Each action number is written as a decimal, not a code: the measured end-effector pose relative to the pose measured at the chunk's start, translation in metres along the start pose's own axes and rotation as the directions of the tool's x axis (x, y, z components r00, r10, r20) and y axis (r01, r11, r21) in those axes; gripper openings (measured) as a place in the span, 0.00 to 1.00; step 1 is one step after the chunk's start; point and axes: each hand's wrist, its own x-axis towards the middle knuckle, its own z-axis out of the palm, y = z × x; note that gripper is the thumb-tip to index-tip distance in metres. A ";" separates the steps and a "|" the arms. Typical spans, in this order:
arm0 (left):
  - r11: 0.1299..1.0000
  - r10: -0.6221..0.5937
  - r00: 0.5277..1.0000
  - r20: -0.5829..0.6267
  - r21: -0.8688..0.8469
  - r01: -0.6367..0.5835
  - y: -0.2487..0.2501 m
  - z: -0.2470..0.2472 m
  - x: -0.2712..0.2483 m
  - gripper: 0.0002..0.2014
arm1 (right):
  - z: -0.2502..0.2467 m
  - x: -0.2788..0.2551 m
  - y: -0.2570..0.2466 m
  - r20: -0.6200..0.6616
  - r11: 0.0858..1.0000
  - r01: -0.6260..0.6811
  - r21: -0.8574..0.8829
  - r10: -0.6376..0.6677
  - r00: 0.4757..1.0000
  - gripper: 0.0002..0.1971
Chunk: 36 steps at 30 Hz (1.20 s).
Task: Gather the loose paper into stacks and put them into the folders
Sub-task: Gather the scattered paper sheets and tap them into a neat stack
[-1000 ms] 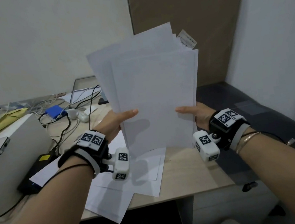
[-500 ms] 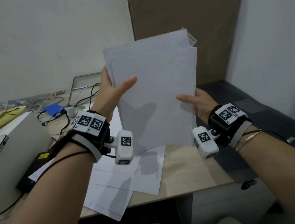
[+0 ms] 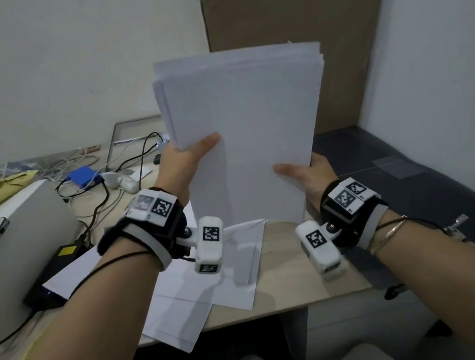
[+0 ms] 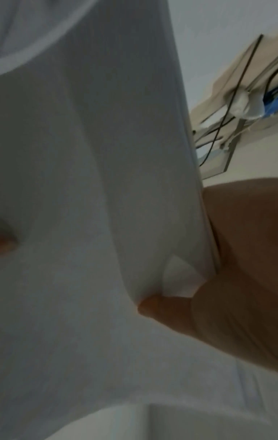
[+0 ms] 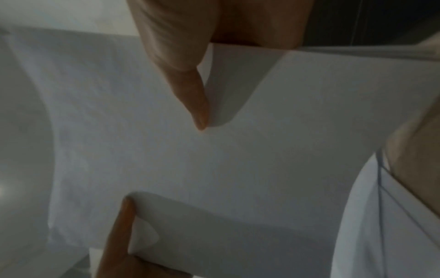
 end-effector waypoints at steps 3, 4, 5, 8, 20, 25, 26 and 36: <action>0.998 -0.060 0.994 0.097 0.000 0.060 -0.009 -0.009 0.001 0.19 | -0.007 0.001 0.005 0.088 0.995 -0.065 -0.074 0.071 0.994 0.22; 0.994 -0.107 0.989 0.100 0.001 0.108 -0.020 -0.014 -0.001 0.21 | -0.010 0.000 0.011 0.145 0.981 -0.117 -0.157 0.140 0.979 0.24; 0.987 -0.158 0.984 0.088 0.007 0.158 -0.032 -0.018 -0.004 0.22 | -0.013 0.000 0.018 0.185 0.955 -0.168 -0.243 0.216 0.959 0.24; 0.961 -0.275 0.961 0.043 0.054 0.272 -0.061 -0.025 -0.012 0.23 | -0.020 0.001 0.031 0.208 0.889 -0.237 -0.392 0.336 0.918 0.25; 0.796 -0.248 0.931 -0.266 0.492 0.352 -0.079 -0.053 -0.016 0.23 | -0.022 -0.007 0.031 -0.025 0.913 -0.139 -0.383 0.140 0.990 0.18; 0.258 -0.409 0.800 -0.439 0.785 0.563 -0.098 -0.115 -0.029 0.38 | -0.055 0.004 0.030 -0.070 0.863 -0.192 -0.467 0.181 0.981 0.19; 0.195 -0.411 0.795 -0.447 0.808 0.555 -0.104 -0.118 -0.033 0.39 | -0.061 0.004 0.032 -0.072 0.858 -0.215 -0.466 0.206 0.976 0.20; 0.302 -0.582 0.808 -0.091 0.898 0.319 -0.112 -0.079 -0.025 0.45 | -0.076 0.004 0.048 -0.022 0.746 -0.334 -0.577 0.394 0.919 0.20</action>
